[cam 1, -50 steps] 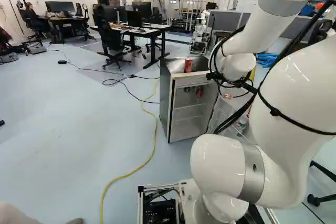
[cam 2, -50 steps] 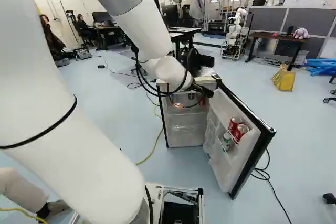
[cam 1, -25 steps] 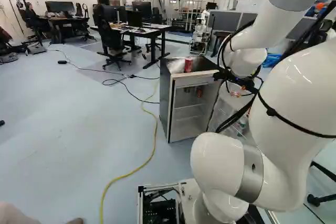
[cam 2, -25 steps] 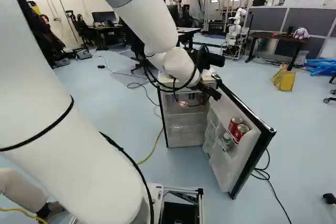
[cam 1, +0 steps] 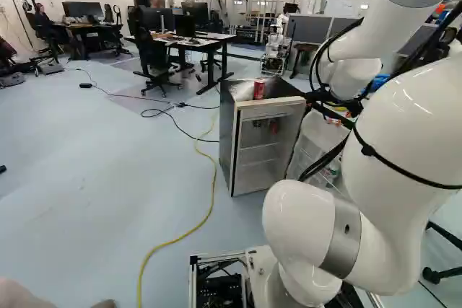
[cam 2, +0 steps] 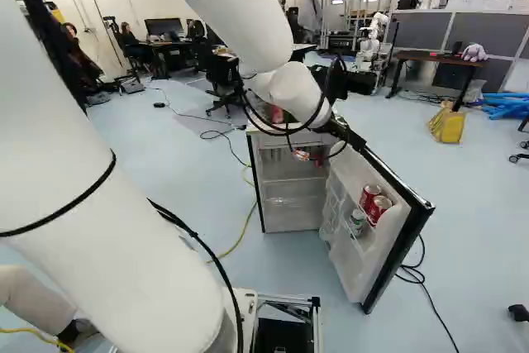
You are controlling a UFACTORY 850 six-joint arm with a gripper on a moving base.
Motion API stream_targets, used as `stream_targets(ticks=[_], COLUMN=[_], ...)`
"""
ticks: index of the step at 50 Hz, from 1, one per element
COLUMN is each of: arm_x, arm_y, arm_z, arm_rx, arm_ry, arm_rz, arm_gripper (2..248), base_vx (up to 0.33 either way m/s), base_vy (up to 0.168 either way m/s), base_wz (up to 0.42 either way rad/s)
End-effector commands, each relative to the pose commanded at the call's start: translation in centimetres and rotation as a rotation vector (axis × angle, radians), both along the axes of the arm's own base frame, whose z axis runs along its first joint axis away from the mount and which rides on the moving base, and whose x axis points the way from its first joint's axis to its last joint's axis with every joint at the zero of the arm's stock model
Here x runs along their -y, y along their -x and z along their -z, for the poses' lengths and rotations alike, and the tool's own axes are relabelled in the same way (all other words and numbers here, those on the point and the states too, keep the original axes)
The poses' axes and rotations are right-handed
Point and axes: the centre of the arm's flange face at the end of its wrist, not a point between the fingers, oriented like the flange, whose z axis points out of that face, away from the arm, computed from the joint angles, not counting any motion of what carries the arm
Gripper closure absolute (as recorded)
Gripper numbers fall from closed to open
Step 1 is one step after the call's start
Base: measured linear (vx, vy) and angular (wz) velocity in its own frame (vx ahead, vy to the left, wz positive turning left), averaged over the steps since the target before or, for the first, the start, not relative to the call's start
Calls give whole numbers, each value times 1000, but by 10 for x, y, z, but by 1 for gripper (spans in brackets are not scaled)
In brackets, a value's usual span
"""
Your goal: Grab a drink from the fridge
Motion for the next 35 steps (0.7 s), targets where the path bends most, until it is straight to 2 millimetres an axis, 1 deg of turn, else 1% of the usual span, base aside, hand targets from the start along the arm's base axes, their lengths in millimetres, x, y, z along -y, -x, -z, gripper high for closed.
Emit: stream_targets(ticks=[15,35], arm_x=[23,58], arm_y=[-1,-6], arm_z=[-16,-19], arm_rx=[28,31], arm_ry=[20,24], arm_rz=[41,94], arm_gripper=[3,3], base_vx=[0,0], base_vy=[0,0], base_wz=[0,0])
